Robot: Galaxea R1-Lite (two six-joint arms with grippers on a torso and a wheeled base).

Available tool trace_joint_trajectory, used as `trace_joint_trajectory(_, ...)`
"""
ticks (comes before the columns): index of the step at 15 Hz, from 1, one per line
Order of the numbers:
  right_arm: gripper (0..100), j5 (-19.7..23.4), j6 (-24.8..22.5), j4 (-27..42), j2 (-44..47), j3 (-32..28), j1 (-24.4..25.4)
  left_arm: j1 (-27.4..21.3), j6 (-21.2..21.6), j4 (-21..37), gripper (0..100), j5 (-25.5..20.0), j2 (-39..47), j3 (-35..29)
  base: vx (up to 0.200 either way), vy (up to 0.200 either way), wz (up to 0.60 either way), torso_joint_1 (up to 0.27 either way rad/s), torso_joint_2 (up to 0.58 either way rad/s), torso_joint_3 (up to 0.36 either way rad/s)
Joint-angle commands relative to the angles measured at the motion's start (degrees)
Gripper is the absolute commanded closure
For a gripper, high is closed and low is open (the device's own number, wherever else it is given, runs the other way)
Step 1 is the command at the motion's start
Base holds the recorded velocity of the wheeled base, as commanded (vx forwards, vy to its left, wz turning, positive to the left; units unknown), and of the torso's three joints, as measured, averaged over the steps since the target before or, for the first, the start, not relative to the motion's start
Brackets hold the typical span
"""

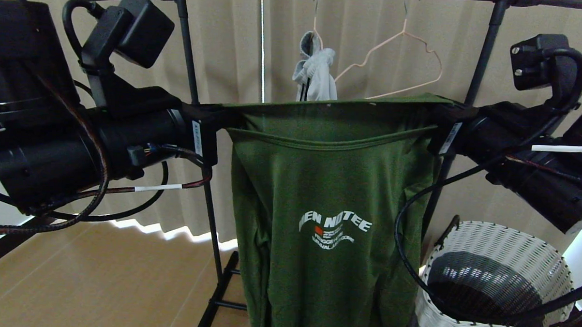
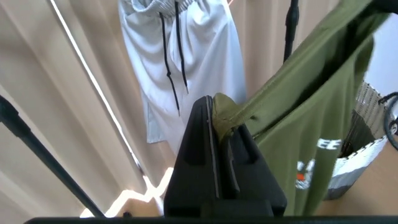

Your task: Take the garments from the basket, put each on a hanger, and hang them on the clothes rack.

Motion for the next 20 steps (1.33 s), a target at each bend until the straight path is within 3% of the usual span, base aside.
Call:
trace_joint_trajectory(1, 100, 0.0, -0.1, 0.5, -4.4, 2.7, 0.0, 0.1, -0.1, -1.2, 100, 0.1, 1.9, -0.6, 0.0, 0.0, 0.0, 0.0, 0.0, 0.0)
trace_joint_trajectory(8, 100, 1.8, -0.2, 0.6, -11.6, 11.4, 1.7, 0.0, -0.6, -7.3, 100, 9.0, 14.0, -9.6, 0.0, 0.0, 0.0, 0.0, 0.0, 0.0)
trace_joint_trajectory(13, 100, 3.5, -0.2, 0.6, -13.6, 14.9, 3.9, -0.5, -0.6, -9.9, 100, 12.1, 17.7, -13.1, 0.0, 0.0, 0.0, 0.0, 0.0, 0.0)
trace_joint_trajectory(18, 100, 3.4, -0.2, 0.6, -11.1, 12.9, 3.4, -0.5, -0.8, -10.1, 100, 12.1, 16.1, -13.5, 0.0, 0.0, 0.0, 0.0, 0.0, 0.0)
trace_joint_trajectory(20, 100, 3.4, -0.2, -0.1, -5.9, 8.5, -0.3, -0.5, -0.9, -9.8, 100, 12.0, 12.4, -12.8, 0.0, 0.0, 0.0, 0.0, 0.0, 0.0)
